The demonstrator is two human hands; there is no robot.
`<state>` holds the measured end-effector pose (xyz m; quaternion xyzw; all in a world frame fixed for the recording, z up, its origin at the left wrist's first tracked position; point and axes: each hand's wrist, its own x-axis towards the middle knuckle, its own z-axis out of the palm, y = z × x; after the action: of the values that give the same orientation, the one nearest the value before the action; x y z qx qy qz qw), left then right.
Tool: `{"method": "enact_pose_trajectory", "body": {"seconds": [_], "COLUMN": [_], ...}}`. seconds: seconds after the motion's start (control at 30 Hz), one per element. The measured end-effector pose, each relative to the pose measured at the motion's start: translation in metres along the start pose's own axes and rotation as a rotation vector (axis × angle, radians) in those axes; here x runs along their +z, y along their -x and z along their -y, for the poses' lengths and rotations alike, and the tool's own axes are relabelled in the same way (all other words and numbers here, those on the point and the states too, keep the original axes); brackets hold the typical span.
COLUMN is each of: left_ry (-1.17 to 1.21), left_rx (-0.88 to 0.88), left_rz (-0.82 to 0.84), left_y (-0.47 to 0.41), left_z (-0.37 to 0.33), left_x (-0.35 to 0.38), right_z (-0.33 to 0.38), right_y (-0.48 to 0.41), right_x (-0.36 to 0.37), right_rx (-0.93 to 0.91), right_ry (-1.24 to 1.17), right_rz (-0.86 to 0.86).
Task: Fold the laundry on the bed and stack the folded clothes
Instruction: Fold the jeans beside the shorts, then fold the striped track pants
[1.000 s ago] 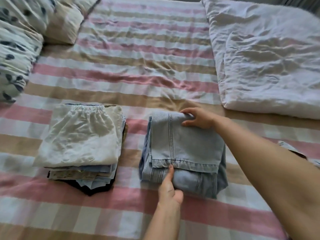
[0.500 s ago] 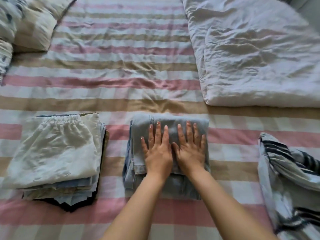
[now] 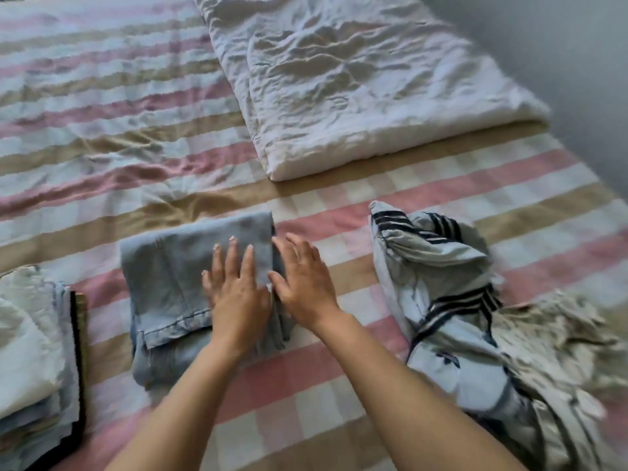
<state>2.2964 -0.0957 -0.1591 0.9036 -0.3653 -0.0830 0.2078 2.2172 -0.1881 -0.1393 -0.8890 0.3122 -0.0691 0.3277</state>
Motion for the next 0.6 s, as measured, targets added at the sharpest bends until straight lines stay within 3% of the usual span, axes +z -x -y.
{"method": "enact_pose_trajectory", "body": {"seconds": [0.1, 0.2, 0.3, 0.47, 0.6], "left_ry": [0.114, 0.369, 0.431, 0.438, 0.413], "left_rx": [0.221, 0.242, 0.209, 0.109, -0.240], "left_rz": [0.151, 0.379, 0.486, 0.421, 0.223], "left_y": [0.029, 0.047, 0.059, 0.063, 0.041], "left_z": [-0.076, -0.141, -0.190, -0.237, -0.249], "left_x": [0.018, 0.045, 0.076, 0.119, 0.138], "right_z": [-0.050, -0.107, -0.165, -0.238, -0.265], "right_y": [0.054, 0.099, 0.128, 0.126, 0.095], "right_x": [-0.056, -0.098, -0.127, -0.148, -0.141], "right_rx": [0.065, 0.218, 0.408, 0.667, 0.708], "right_ry": [0.019, 0.018, 0.017, 0.002, 0.003], "right_rz": [-0.089, -0.172, -0.275, -0.346, -0.233]}}
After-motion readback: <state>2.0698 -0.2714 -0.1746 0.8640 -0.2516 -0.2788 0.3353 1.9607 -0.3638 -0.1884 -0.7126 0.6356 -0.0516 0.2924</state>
